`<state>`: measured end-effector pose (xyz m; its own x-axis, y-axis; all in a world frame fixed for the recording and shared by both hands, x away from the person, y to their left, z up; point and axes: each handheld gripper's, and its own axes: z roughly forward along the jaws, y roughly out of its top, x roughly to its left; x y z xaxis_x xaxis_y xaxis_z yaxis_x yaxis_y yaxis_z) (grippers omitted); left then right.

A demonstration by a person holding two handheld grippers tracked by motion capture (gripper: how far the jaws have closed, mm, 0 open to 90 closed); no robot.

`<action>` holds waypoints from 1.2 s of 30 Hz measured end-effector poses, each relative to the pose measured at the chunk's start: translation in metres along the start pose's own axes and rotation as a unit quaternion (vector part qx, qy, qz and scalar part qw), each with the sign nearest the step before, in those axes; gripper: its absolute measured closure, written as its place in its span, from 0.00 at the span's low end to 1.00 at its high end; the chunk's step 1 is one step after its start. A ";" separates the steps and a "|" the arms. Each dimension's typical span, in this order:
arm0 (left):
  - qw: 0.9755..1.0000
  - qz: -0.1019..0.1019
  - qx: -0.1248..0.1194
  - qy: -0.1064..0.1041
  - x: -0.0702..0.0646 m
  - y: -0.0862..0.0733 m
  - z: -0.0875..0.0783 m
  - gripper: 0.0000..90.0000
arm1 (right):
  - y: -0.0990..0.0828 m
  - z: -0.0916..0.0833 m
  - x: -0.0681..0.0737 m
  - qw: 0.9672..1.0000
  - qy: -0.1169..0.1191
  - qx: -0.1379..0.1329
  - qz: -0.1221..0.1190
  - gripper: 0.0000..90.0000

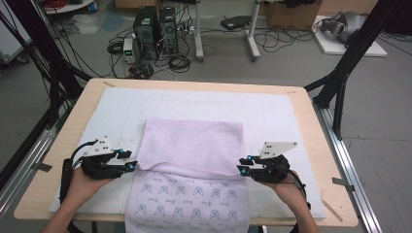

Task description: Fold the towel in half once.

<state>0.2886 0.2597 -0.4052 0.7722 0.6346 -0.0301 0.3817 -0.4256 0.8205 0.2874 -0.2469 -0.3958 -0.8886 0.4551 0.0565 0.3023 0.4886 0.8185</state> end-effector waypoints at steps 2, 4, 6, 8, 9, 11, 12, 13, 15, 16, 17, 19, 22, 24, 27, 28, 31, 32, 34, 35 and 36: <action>1.000 -0.006 -0.008 -0.001 0.004 0.005 0.003 0.58 | 0.003 0.003 -0.004 1.000 -0.003 0.000 0.002 0.75; 1.000 -0.010 -0.011 -0.005 0.008 0.008 0.009 0.61 | 0.006 0.010 -0.008 1.000 -0.004 0.007 0.005 0.72; 1.000 -0.012 -0.004 -0.012 0.010 0.009 0.018 0.65 | 0.006 0.019 -0.012 1.000 -0.003 0.027 0.001 0.70; 0.999 -0.013 0.014 -0.027 0.010 0.008 0.027 0.67 | 0.003 0.029 -0.014 0.999 0.000 0.048 0.003 0.69; 0.999 -0.009 0.027 -0.036 0.008 0.006 0.031 0.68 | 0.001 0.033 -0.014 0.998 0.003 0.055 0.005 0.68; 0.997 0.009 0.054 -0.052 0.002 0.003 0.037 0.69 | -0.002 0.038 -0.011 0.997 0.006 0.072 -0.002 0.67; 0.996 0.015 0.063 -0.058 -0.002 0.000 0.038 0.70 | -0.004 0.039 -0.009 0.997 0.011 0.074 -0.007 0.67; 0.995 0.018 0.071 -0.067 -0.004 -0.002 0.037 0.70 | -0.005 0.040 -0.007 0.997 0.016 0.078 -0.010 0.67; 0.992 0.019 0.092 -0.084 -0.006 -0.006 0.034 0.70 | -0.009 0.039 -0.003 0.996 0.023 0.088 -0.010 0.67; 0.991 0.020 0.096 -0.090 -0.007 -0.008 0.032 0.69 | -0.011 0.038 -0.002 0.996 0.027 0.090 -0.009 0.67; 0.991 0.020 0.098 -0.093 -0.008 -0.009 0.029 0.69 | -0.013 0.037 -0.001 0.996 0.026 0.090 -0.010 0.66; 0.992 0.023 0.090 -0.088 -0.009 -0.008 0.023 0.67 | -0.014 0.033 -0.001 0.996 0.022 0.084 -0.009 0.66; 0.995 0.016 0.058 -0.082 -0.007 -0.004 0.017 0.67 | -0.014 0.030 -0.001 0.997 0.018 0.079 -0.004 0.67; 0.996 0.014 0.052 -0.072 -0.006 -0.003 0.019 0.68 | -0.015 0.031 0.000 0.997 0.017 0.078 -0.004 0.67; 0.995 0.022 0.078 -0.064 -0.006 -0.005 0.028 0.68 | -0.020 0.034 0.002 0.997 0.019 0.076 -0.003 0.67; 0.994 0.021 0.087 -0.065 -0.007 -0.006 0.032 0.67 | -0.022 0.034 0.003 0.997 0.018 0.076 -0.003 0.68; 0.992 0.041 0.103 -0.062 -0.016 -0.008 0.041 0.60 | -0.028 0.039 0.006 0.997 0.011 0.082 0.001 0.70; 0.992 0.052 0.105 -0.053 -0.020 -0.008 0.041 0.60 | -0.031 0.040 0.007 0.997 0.006 0.077 0.000 0.71; 0.994 0.048 0.089 -0.047 -0.021 -0.011 0.040 0.68 | -0.033 0.039 0.008 0.998 -0.002 0.066 0.004 0.77; 0.995 0.040 0.078 -0.043 -0.020 -0.014 0.040 0.76 | -0.033 0.039 0.008 0.998 -0.006 0.066 0.007 0.80; 0.996 0.027 0.068 -0.046 -0.019 -0.016 0.039 0.85 | -0.034 0.039 0.008 0.998 -0.005 0.063 0.010 0.82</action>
<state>0.2881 0.2294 -0.4404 0.8344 0.5494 -0.0442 0.3981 -0.5453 0.7376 0.2840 -0.2306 -0.4454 -0.8790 0.4723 0.0656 0.3611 0.5695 0.7384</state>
